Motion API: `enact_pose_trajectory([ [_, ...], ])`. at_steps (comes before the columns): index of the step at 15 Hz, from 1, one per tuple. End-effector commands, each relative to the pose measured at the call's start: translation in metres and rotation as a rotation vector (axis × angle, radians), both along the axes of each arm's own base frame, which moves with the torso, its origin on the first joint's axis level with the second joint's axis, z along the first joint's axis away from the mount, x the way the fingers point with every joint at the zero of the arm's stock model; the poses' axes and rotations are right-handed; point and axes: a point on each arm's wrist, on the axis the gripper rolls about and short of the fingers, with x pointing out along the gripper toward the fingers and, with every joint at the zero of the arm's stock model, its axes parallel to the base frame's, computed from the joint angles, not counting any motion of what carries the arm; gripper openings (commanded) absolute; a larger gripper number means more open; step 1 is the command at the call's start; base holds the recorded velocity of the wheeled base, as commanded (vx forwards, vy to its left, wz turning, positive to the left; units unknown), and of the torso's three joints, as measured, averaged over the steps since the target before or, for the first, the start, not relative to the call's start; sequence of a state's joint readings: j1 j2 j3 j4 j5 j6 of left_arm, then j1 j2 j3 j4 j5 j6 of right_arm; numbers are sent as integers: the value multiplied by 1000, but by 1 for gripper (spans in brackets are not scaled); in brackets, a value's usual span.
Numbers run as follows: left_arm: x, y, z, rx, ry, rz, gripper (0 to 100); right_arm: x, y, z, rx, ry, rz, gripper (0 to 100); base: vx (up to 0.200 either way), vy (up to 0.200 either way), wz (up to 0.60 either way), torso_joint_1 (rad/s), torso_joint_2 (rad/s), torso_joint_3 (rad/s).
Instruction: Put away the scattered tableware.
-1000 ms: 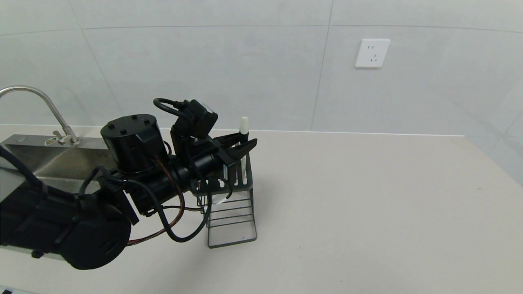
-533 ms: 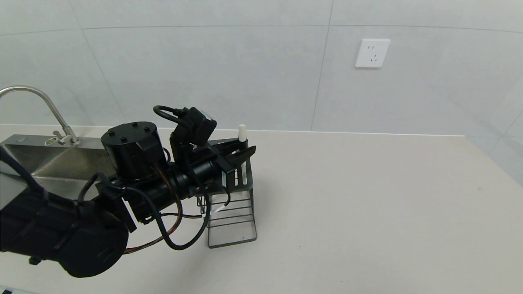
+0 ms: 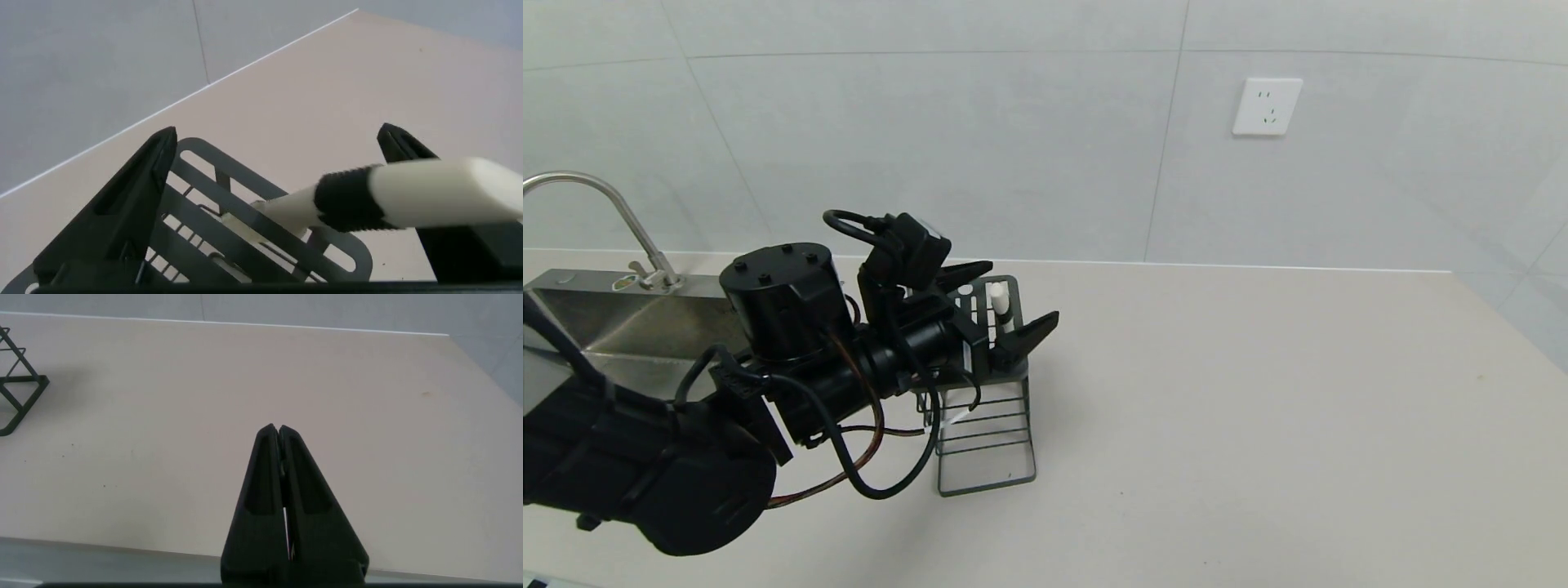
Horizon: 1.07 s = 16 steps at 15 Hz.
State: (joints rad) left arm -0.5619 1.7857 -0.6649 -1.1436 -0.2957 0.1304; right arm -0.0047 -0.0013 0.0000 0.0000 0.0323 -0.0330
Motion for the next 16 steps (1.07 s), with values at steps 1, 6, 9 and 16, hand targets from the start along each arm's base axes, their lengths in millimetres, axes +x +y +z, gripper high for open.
enact_pose_trajectory([
  [1, -2, 3, 6, -9, -17, 3, 100, 0, 0, 0, -1, 1, 0, 0, 0, 0, 0, 0, 0, 0],
  [6, -65, 57, 56, -102, -174, 71, 100, 0, 0, 0, 1, 1, 0, 0, 0, 0, 0, 0, 0, 0],
  [9, -149, 130, 86, -179, -384, 252, 100, 0, 0, 0, 2, 1, 0, 0, 0, 0, 0, 0, 0, 0],
  [16, -272, 164, -10, -213, -348, 435, 100, 0, 0, 0, 4, 1, -2, 0, 0, 0, 0, 0, 0, 0],
])
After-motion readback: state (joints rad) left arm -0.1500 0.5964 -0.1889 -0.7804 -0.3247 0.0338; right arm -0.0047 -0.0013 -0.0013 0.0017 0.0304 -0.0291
